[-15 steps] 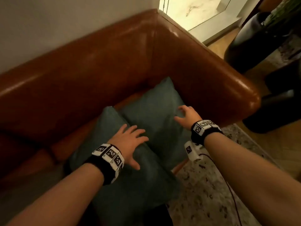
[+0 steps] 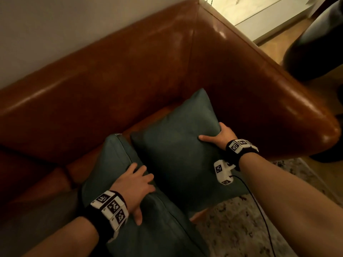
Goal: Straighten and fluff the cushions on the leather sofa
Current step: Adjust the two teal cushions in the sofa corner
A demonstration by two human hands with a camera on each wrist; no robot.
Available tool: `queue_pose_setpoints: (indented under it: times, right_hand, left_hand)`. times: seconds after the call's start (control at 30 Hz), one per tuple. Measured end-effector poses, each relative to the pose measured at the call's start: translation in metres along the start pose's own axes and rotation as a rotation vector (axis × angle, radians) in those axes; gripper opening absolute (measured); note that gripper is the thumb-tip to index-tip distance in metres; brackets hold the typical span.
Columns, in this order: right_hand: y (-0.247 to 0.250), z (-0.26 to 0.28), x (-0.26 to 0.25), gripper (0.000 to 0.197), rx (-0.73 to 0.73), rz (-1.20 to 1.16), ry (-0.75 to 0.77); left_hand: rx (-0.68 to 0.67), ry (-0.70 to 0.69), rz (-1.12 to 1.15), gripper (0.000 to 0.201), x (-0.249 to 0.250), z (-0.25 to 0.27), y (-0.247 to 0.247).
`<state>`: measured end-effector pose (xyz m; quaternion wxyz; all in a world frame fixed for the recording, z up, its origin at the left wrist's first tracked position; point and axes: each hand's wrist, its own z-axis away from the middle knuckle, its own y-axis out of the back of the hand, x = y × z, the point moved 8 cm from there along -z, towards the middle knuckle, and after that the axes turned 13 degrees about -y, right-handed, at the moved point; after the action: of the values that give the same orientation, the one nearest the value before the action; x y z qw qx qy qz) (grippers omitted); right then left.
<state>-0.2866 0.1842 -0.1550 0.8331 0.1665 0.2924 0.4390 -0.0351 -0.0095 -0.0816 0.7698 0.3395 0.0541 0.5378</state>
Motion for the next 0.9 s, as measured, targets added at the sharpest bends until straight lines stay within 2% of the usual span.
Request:
queue_pose_setpoints:
  times: [0.13,0.3,0.43,0.5,0.57,0.63,0.77,0.83,0.9]
  right_hand:
    - [-0.002,0.031,-0.017,0.077,0.024,0.009,0.101]
    - [0.037,0.077,-0.046,0.069,0.181,0.167,0.207]
    - [0.086,0.11,-0.081,0.063,0.346,0.389,0.292]
    - [0.1,0.111,-0.09,0.064,0.38,0.47,0.282]
    - [0.098,0.103,-0.087,0.077,0.378,0.594,0.241]
    - [0.091,0.094,-0.075,0.088,0.382,0.675,0.159]
    - [0.08,0.085,-0.052,0.106,0.403,0.62,0.099]
    - [0.079,0.084,-0.048,0.116,0.399,0.639,0.114]
    - [0.086,0.083,-0.052,0.109,0.439,0.636,0.139]
  left_hand:
    - [0.07,0.095,0.032,0.082,-0.01,0.041,-0.001]
    - [0.221,0.39,0.093,0.08,-0.066,0.108,0.022]
    - [0.579,0.616,0.276,0.071,-0.119,0.156,0.058]
    - [0.703,0.73,0.39,0.072,-0.147,0.167,0.067]
    - [0.722,0.828,0.429,0.08,-0.171,0.163,0.067]
    - [0.717,0.883,0.444,0.079,-0.188,0.151,0.064]
    - [0.67,0.944,0.514,0.098,-0.201,0.142,0.056]
    - [0.636,0.958,0.444,0.09,-0.201,0.146,0.058]
    - [0.636,0.973,0.404,0.076,-0.203,0.15,0.061]
